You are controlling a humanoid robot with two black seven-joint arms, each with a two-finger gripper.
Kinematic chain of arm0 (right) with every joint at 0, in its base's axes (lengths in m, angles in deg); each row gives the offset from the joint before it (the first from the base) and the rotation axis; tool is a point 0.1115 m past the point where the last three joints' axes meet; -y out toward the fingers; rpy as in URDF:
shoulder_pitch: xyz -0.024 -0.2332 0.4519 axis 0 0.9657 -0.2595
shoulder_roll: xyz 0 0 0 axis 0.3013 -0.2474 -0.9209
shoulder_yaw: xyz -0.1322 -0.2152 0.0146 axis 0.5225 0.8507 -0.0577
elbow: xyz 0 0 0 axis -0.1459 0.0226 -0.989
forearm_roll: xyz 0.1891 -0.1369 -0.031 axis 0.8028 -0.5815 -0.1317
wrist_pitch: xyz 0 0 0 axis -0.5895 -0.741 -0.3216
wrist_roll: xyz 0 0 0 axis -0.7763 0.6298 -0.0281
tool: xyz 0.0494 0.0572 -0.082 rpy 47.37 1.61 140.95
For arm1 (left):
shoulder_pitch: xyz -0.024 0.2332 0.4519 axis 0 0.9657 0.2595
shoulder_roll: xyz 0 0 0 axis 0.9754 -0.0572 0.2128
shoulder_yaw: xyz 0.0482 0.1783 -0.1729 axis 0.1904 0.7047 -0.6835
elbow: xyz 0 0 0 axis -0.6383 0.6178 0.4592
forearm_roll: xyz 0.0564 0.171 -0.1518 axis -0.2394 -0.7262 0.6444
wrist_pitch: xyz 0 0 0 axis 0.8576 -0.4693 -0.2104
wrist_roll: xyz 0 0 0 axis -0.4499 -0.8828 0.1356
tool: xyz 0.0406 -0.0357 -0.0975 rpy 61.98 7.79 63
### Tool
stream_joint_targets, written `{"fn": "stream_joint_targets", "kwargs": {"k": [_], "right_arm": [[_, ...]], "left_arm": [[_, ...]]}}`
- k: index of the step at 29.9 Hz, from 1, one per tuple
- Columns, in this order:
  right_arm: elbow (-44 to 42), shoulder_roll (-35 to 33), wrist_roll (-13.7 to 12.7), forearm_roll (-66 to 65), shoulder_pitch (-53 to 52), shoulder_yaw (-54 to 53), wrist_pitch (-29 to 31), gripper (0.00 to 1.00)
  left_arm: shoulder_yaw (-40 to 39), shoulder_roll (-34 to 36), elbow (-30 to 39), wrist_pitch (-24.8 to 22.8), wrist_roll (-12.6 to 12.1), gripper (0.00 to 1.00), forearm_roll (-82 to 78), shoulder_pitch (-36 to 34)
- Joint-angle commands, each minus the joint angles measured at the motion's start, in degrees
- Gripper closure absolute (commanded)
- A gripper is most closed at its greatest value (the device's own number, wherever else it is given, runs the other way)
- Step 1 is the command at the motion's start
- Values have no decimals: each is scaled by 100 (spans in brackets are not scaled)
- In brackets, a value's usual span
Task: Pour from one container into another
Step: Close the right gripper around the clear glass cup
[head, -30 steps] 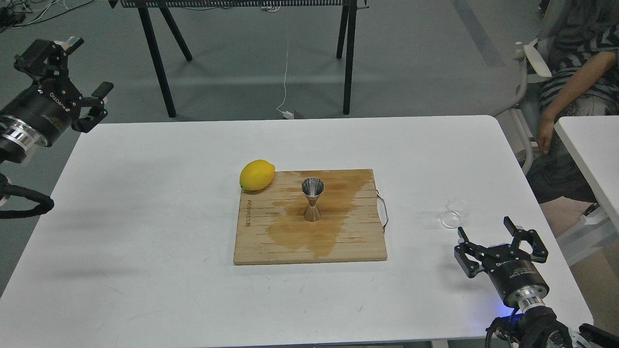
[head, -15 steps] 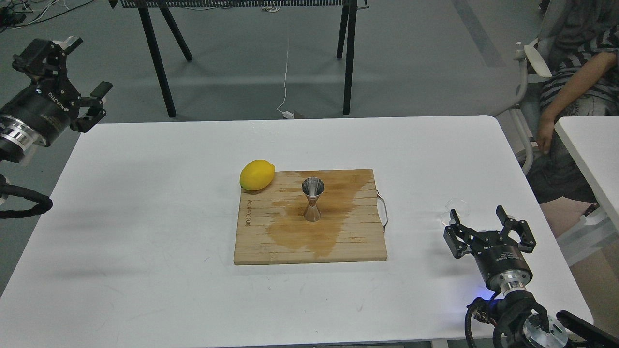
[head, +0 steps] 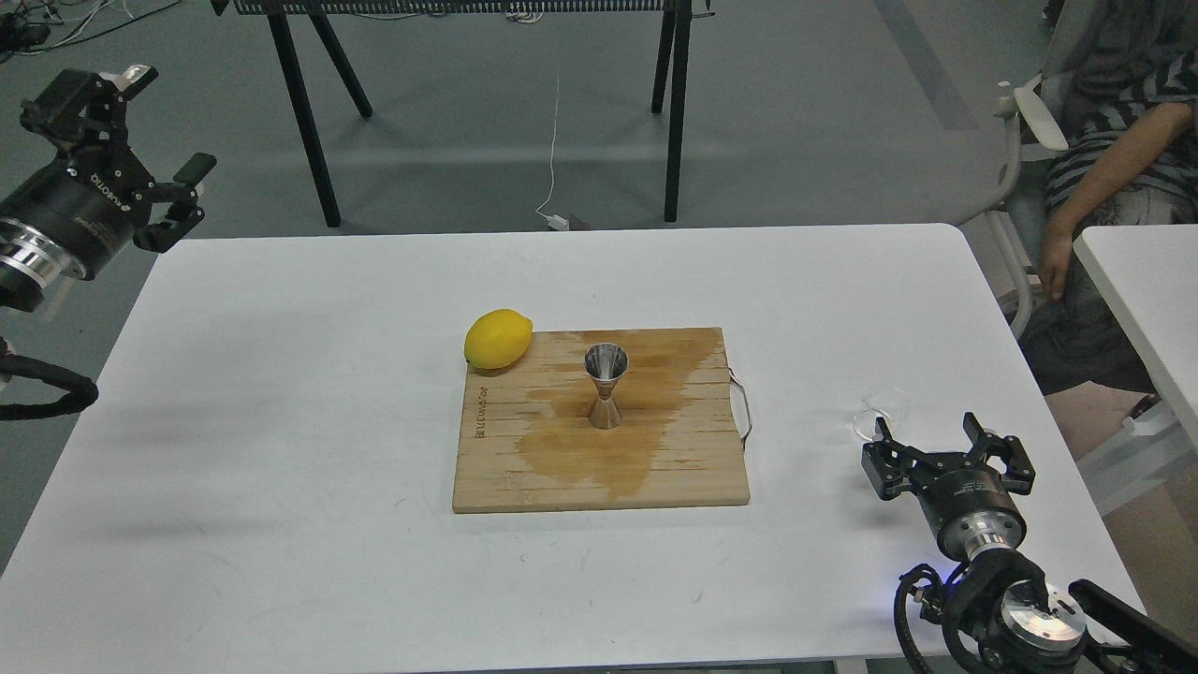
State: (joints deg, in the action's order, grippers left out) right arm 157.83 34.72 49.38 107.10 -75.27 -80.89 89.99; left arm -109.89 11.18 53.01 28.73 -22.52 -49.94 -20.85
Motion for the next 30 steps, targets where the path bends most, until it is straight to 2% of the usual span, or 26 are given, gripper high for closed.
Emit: {"fn": "stream_joint_targets", "kwargs": {"k": [1,9,30], "right_arm": [[-34,61,6,-16,-62,-18,-203,1],[-438,289,-29,-43,-326,-1,-476,1],[-1431,940,-161,-227,-1011,210,-520,1]], "left_arm": [[0,0,0,0,9,0,0,0],[0,0,0,0,0,0,0,0],[0,0,0,0,9,0,0,0]]}}
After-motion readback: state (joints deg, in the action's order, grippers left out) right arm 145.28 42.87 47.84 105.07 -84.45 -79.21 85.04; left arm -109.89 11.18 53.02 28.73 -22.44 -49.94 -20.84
